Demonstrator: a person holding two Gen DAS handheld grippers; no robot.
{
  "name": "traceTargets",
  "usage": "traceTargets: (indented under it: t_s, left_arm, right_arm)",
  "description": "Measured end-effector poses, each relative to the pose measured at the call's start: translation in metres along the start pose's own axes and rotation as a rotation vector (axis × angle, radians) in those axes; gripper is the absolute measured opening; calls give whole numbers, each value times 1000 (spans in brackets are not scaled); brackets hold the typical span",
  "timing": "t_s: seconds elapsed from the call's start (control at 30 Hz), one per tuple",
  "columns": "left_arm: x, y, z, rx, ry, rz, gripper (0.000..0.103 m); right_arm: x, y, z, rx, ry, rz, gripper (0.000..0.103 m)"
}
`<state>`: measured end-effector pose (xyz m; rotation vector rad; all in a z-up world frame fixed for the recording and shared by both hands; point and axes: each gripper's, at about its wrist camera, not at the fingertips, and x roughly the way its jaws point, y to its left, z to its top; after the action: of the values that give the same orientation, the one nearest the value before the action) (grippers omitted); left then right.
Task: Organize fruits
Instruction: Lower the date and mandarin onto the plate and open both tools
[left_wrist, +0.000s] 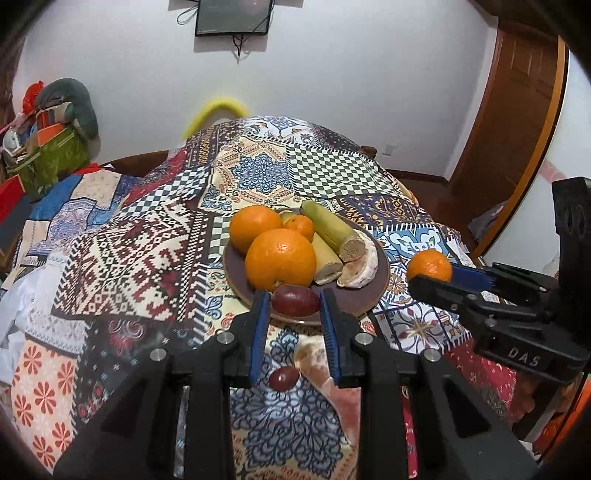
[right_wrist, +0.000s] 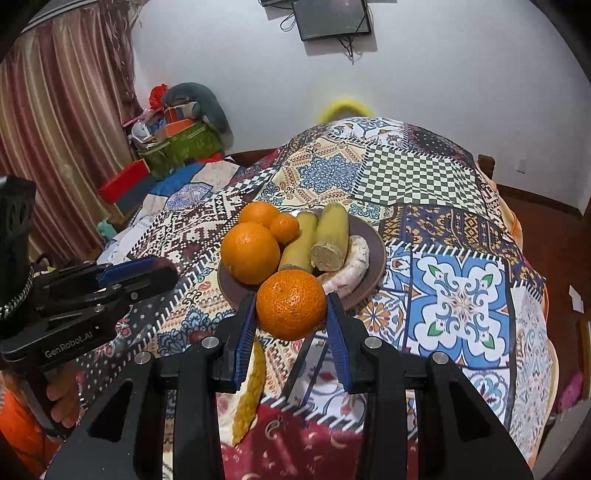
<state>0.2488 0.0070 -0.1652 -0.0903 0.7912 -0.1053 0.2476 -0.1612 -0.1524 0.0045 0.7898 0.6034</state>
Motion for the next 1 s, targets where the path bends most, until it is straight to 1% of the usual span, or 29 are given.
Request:
traceTargets:
  t_s: [0.27, 0.47, 0.6, 0.83, 0.87, 0.93, 1.0]
  left_arm:
    - [38, 0, -3, 18, 84, -20, 28]
    - [55, -3, -3, 41, 110, -34, 28]
    - [61, -5, -2, 54, 119, -34, 28]
    - [66, -1, 0, 43, 121, -42, 28]
    - [67, -1, 0, 44, 121, -40, 29]
    - [67, -1, -1, 45, 116, -36, 35]
    - [69, 0, -1, 43, 116, -31, 37]
  right_arm:
    - [31, -7, 1, 8, 61, 25, 34]
    - [46, -6, 2, -27, 87, 10, 34]
    - [55, -10, 4, -27, 119, 20, 34]
    - [64, -15, 7, -34, 140, 15, 35]
    - [65, -15, 7, -37, 143, 7, 35]
    - [66, -17, 8, -33, 147, 5, 35]
    - [66, -18, 7, -30, 152, 13, 35]
